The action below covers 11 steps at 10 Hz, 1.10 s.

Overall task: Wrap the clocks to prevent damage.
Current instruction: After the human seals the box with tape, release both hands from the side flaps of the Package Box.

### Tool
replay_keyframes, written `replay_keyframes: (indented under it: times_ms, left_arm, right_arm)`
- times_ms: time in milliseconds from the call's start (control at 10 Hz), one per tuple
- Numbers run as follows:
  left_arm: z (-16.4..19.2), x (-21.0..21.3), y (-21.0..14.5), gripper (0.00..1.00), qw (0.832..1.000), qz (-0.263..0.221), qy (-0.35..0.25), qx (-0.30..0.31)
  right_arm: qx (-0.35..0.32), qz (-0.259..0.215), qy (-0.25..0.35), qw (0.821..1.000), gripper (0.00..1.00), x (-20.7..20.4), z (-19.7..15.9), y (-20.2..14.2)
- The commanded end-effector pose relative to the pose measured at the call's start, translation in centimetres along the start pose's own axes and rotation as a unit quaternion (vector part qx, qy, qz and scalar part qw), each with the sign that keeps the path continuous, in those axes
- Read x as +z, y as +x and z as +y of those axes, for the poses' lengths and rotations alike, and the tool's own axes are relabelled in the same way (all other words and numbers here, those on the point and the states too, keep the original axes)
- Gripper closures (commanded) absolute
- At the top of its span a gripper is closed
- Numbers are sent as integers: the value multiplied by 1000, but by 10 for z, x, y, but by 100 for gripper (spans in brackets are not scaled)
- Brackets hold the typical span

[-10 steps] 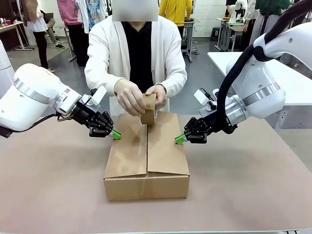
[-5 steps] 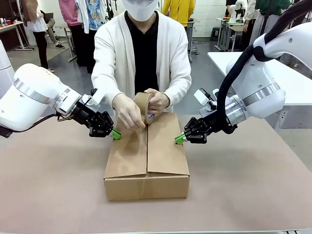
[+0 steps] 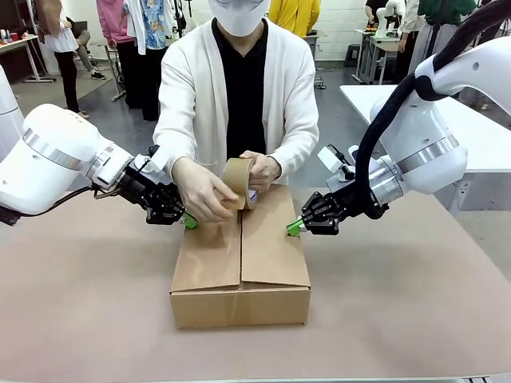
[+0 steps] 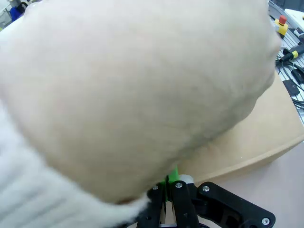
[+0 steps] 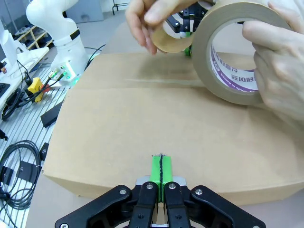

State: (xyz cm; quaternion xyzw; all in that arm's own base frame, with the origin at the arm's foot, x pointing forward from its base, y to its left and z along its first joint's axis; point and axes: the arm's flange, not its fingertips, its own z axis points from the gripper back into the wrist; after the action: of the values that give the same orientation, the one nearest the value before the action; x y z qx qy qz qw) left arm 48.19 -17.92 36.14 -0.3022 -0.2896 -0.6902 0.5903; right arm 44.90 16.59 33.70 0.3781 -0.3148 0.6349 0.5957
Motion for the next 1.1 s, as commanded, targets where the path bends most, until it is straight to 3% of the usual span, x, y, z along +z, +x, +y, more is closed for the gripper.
replay_keyframes:
  times_ms: [0, 1000]
  left_arm:
    - [0, -5, -4, 100, 1000, 3, -2, -5]
    - [0, -5, -4, 100, 1000, 3, -2, -5]
  right_arm:
    - [-3, 3, 0, 1000, 99, -2, 0, -3]
    - [-3, 3, 0, 1000, 99, -2, 0, -3]
